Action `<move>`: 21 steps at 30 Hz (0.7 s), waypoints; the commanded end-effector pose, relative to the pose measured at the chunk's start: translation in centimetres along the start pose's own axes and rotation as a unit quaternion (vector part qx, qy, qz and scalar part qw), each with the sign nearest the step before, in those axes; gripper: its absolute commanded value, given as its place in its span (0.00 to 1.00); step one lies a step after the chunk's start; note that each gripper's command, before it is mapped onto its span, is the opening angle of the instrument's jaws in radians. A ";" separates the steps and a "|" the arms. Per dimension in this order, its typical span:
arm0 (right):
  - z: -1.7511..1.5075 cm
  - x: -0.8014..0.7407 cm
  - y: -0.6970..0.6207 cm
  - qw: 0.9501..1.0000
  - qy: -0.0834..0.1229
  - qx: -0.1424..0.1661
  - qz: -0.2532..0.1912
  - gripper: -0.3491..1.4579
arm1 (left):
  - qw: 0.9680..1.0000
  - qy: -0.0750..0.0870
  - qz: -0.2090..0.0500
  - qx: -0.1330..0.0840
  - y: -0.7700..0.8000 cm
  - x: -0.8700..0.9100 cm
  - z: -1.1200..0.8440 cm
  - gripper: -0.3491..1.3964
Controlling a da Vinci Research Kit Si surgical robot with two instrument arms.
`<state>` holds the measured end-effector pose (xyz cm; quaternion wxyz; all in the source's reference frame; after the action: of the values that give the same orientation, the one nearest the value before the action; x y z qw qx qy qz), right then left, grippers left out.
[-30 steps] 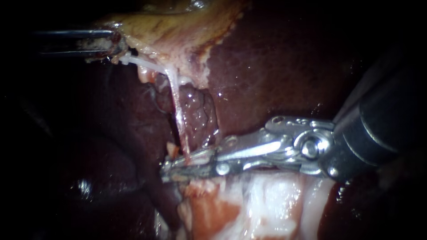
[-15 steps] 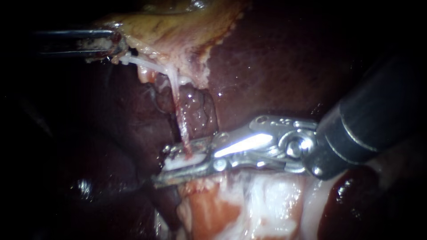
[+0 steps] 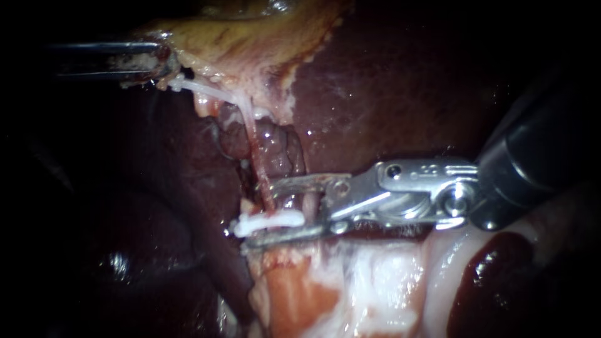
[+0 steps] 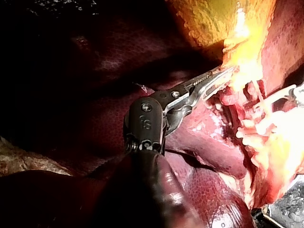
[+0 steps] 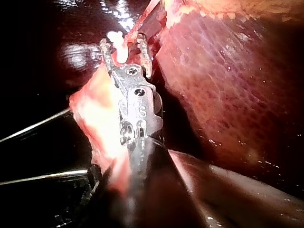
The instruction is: Going back first clip right tube
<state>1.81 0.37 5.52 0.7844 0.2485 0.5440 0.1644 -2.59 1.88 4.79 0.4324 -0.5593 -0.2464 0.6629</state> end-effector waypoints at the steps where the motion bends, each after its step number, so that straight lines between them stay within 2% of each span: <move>1: -0.08 0.00 0.00 1.000 0.001 -0.004 -0.005 0.47 | 1.000 0.000 0.000 0.000 0.00 0.00 0.00 0.00; 13: -1.04 0.05 -0.04 0.998 0.004 -0.022 -0.054 0.47 | 1.000 0.000 0.000 0.000 0.00 0.00 0.00 0.00; 21: -1.22 0.02 -0.07 0.998 0.004 -0.018 -0.062 0.47 | 1.000 0.000 0.000 0.000 -0.01 -0.01 0.01 0.00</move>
<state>0.67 0.57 5.12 0.7950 0.2000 0.5586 0.1263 -2.60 1.88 4.80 0.4318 -0.5596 -0.2465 0.6630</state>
